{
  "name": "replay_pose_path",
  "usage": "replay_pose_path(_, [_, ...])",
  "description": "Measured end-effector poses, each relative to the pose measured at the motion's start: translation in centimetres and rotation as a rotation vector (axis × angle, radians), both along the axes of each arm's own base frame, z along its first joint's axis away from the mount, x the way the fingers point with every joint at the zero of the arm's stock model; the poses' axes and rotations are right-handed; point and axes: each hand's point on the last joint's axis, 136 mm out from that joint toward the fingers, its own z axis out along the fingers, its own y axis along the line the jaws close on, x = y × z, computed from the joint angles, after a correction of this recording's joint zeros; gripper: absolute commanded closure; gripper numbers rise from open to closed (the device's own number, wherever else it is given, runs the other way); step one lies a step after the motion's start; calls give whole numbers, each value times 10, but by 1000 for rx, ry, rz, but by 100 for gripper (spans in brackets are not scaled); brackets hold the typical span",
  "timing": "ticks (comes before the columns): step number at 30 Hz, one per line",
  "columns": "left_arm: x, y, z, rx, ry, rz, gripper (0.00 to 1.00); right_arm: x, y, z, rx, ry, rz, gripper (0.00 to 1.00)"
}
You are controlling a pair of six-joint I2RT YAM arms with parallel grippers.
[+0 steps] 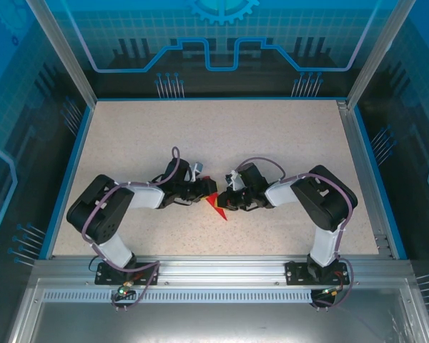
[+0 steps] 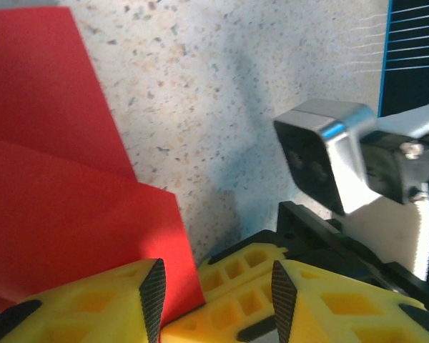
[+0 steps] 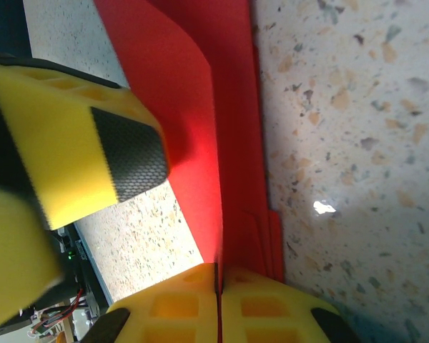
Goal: Fold a paper plane with a square sheet of paper (pick it up from the middle)
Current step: Fold the wing for the fifth time at the center of the table.
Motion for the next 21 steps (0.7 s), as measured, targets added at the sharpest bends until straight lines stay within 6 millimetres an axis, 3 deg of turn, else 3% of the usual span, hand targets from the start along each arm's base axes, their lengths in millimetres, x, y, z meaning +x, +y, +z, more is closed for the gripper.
replay_pose_path(4, [0,0,-13,14,19,0,55,0,0,0,0,2,-2,91])
replay_pose_path(13, [1,0,-14,16,20,1,56,0,1,4,4,3,3,82])
replay_pose_path(21, [1,0,-14,17,23,1,56,-6,-7,7,-58,-15,10,84])
